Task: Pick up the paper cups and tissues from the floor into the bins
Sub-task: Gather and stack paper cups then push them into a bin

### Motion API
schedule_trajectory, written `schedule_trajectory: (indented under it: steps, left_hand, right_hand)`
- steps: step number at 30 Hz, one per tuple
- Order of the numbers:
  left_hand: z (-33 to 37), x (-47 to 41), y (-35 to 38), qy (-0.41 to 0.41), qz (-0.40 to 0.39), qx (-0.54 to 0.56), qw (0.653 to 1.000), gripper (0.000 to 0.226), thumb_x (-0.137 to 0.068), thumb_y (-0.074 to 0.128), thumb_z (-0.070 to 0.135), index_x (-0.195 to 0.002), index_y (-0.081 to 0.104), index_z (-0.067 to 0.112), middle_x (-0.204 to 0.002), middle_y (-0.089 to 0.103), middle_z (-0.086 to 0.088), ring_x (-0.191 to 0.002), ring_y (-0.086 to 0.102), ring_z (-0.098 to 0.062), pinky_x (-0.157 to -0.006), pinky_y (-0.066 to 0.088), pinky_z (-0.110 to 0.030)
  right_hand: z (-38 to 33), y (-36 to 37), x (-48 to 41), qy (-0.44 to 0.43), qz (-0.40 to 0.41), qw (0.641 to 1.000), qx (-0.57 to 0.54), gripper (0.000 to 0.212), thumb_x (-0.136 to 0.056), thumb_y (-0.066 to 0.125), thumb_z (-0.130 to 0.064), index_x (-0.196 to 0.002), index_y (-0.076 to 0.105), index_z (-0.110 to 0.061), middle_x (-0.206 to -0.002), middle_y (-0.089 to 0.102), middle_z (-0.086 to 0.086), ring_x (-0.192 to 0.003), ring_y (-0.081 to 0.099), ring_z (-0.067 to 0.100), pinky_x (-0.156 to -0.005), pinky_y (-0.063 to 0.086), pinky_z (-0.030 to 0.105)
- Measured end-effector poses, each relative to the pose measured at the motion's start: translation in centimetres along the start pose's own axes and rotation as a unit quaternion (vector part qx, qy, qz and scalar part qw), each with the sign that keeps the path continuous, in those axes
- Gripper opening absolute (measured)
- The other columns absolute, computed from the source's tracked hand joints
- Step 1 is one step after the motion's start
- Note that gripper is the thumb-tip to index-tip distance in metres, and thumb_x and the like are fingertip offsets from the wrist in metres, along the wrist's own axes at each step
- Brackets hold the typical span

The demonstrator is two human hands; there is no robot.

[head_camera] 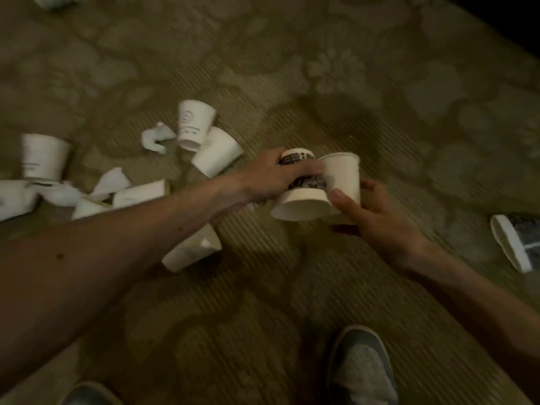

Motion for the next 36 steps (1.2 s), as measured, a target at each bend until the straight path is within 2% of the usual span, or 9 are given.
schedule_trajectory:
  steps: [2, 5, 8, 13, 17, 19, 27, 33, 36]
  left_hand:
    - [2.9, 1.5, -3.9, 0.036, 0.019, -0.021, 0.999, 0.068, -0.059, 0.07, 0.074, -0.105, 0.068, 0.024, -0.088, 0.076, 0.0, -0.081, 0.074, -0.02, -0.071, 0.061, -0.048]
    - [6.0, 5.0, -11.0, 0.061, 0.088, -0.059, 0.993, 0.058, -0.049, 0.067, 0.079, -0.08, 0.072, 0.03, -0.073, 0.075, 0.006, -0.064, 0.072, -0.012, -0.055, 0.055, -0.032]
    - [7.2, 9.5, -18.3, 0.066, 0.158, -0.067, 0.983, 0.064, -0.047, 0.067, 0.08, -0.086, 0.074, 0.029, -0.079, 0.076, 0.001, -0.067, 0.072, -0.018, -0.055, 0.051, -0.032]
    - [7.7, 20.7, -30.8, 0.108, 0.283, -0.075, 0.95, 0.048, -0.055, 0.07, 0.074, -0.087, 0.075, 0.039, -0.089, 0.076, -0.007, -0.086, 0.072, -0.037, -0.074, 0.054, -0.062]
    - [4.2, 30.9, -39.8, 0.125, 0.366, -0.038, 0.921, 0.032, -0.061, 0.073, 0.061, -0.079, 0.077, 0.035, -0.079, 0.076, -0.001, -0.068, 0.073, -0.018, -0.056, 0.056, -0.028]
    - [0.8, 35.7, -43.8, 0.109, 0.418, -0.016, 0.902, 0.033, -0.064, 0.079, 0.055, -0.082, 0.077, 0.028, -0.081, 0.076, -0.004, -0.071, 0.071, -0.019, -0.06, 0.055, -0.028]
    - [-13.7, 51.2, -54.5, -0.011, 0.559, -0.025, 0.828, 0.058, -0.062, 0.081, 0.059, -0.105, 0.067, 0.022, -0.087, 0.076, 0.006, -0.078, 0.074, -0.011, -0.06, 0.056, -0.024]
    - [-27.2, 54.7, -56.8, -0.107, 0.63, -0.049, 0.767, 0.063, -0.071, 0.052, 0.084, -0.091, 0.062, 0.025, -0.077, 0.071, 0.011, -0.067, 0.067, 0.002, -0.061, 0.047, -0.022]
    - [-33.4, 52.9, -56.5, -0.144, 0.631, -0.02, 0.762, 0.051, -0.081, 0.05, 0.078, -0.09, 0.057, 0.028, -0.08, 0.068, 0.009, -0.065, 0.064, 0.007, -0.055, 0.044, -0.015]
  right_hand:
    - [-3.8, 2.4, 0.0, -0.033, -0.033, 0.999, -0.015, 0.072, -0.069, 0.07, -0.052, -0.127, 0.032, -0.03, -0.107, 0.068, -0.004, -0.091, 0.072, 0.007, -0.067, 0.059, 0.023]
    - [-9.9, 6.5, -0.1, -0.085, -0.059, 0.995, -0.011, 0.069, -0.07, 0.067, -0.051, -0.126, 0.032, -0.028, -0.106, 0.067, -0.006, -0.091, 0.071, 0.005, -0.068, 0.059, 0.023]
    - [-15.7, 12.4, -0.3, -0.126, -0.1, 0.987, -0.007, 0.055, -0.081, 0.065, -0.045, -0.123, 0.035, -0.025, -0.111, 0.064, -0.002, -0.09, 0.072, 0.007, -0.074, 0.061, 0.029]
    - [-23.1, 25.1, 0.7, -0.118, -0.206, 0.969, -0.064, 0.043, -0.093, 0.061, -0.029, -0.129, 0.045, -0.011, -0.12, 0.063, 0.015, -0.089, 0.074, 0.026, -0.069, 0.061, 0.036]
    - [-28.3, 37.5, 2.9, -0.124, -0.28, 0.949, -0.075, 0.019, -0.091, 0.06, -0.021, -0.106, 0.055, -0.01, -0.109, 0.067, 0.02, -0.081, 0.074, 0.035, -0.065, 0.062, 0.041]
    - [-29.7, 44.5, 4.2, -0.144, -0.329, 0.933, -0.037, 0.021, -0.092, 0.06, -0.025, -0.109, 0.057, -0.011, -0.109, 0.069, 0.016, -0.083, 0.074, 0.03, -0.066, 0.062, 0.038]
    - [-26.1, 67.7, 8.1, -0.246, -0.387, 0.886, 0.065, 0.052, -0.082, 0.07, -0.053, -0.12, 0.04, -0.034, -0.117, 0.065, -0.001, -0.099, 0.067, 0.016, -0.086, 0.056, 0.047]
    - [-18.2, 77.4, 9.6, -0.282, -0.437, 0.843, 0.14, 0.039, -0.089, 0.064, -0.048, -0.108, 0.03, -0.054, -0.104, 0.058, -0.025, -0.084, 0.064, -0.01, -0.069, 0.051, 0.02]
    - [-16.3, 78.9, 8.7, -0.369, -0.377, 0.801, 0.284, 0.058, -0.089, 0.063, -0.047, -0.131, 0.026, -0.038, -0.131, 0.051, -0.011, -0.117, 0.054, 0.01, -0.095, 0.048, 0.042]
Point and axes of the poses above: each hand's wrist, its own x-axis away from the middle knuckle, its own y-axis out of the palm, z = x × y, the point moved 10 cm from there along -x, towards the middle knuckle
